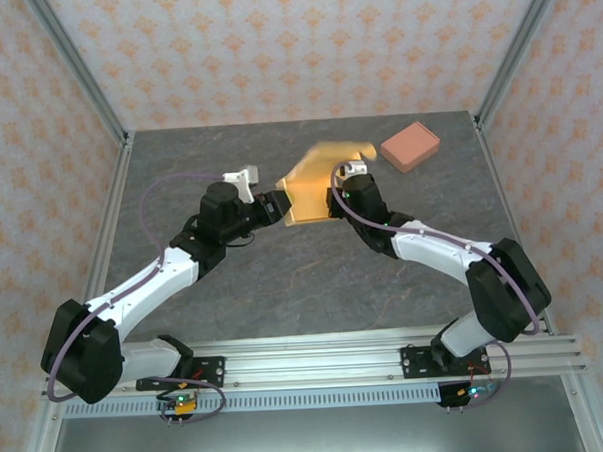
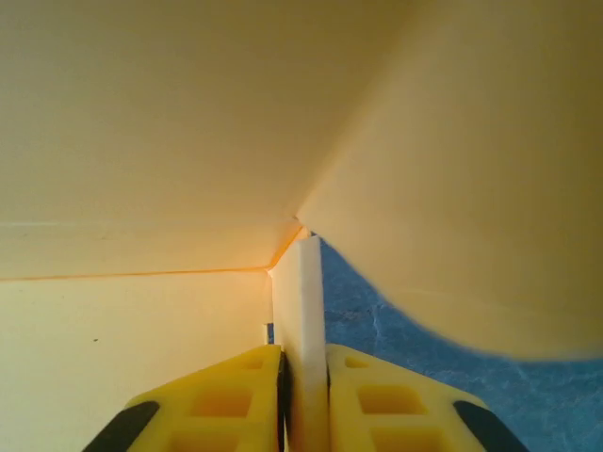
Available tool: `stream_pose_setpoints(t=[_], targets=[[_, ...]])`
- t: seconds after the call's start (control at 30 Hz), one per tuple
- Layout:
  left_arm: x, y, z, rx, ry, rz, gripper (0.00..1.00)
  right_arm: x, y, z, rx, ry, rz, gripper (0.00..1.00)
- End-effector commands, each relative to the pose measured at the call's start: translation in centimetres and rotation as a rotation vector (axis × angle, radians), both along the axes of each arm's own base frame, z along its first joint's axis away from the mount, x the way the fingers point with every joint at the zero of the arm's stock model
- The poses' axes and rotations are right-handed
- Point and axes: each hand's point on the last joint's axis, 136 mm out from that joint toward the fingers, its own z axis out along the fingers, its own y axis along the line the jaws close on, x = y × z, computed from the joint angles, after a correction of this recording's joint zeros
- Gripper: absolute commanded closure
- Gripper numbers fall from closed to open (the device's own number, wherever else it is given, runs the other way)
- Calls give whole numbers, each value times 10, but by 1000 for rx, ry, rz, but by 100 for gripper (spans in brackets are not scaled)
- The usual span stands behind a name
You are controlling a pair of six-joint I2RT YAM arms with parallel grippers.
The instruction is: Fold the paper box
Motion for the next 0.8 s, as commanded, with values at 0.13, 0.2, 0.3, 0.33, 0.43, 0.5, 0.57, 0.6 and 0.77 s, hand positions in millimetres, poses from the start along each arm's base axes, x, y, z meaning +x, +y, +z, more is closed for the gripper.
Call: stream_pose_setpoints(t=[0.13, 0.2, 0.3, 0.33, 0.43, 0.5, 0.57, 0.6, 0.77], targets=[[2, -4, 35, -23, -103, 3, 84, -21, 25, 6, 32, -74, 270, 69], [4, 2, 31, 1, -108, 33, 84, -25, 25, 19, 124, -82, 294, 67], [5, 8, 28, 24, -114, 63, 84, -30, 16, 34, 234, -83, 283, 60], [5, 9, 29, 28, -117, 67, 84, -32, 13, 39, 271, -80, 289, 56], [4, 13, 29, 46, -138, 77, 84, -43, 8, 57, 393, -75, 341, 45], [3, 17, 29, 58, -153, 88, 85, -48, 0, 65, 468, -59, 332, 41], [2, 22, 30, 50, -156, 109, 85, -48, -16, 70, 551, -30, 258, 38], [2, 25, 30, 37, -145, 121, 85, -46, -27, 71, 601, -13, 194, 35], [-2, 26, 38, -95, -87, 148, 85, -49, -58, 73, 902, 75, -56, 17]])
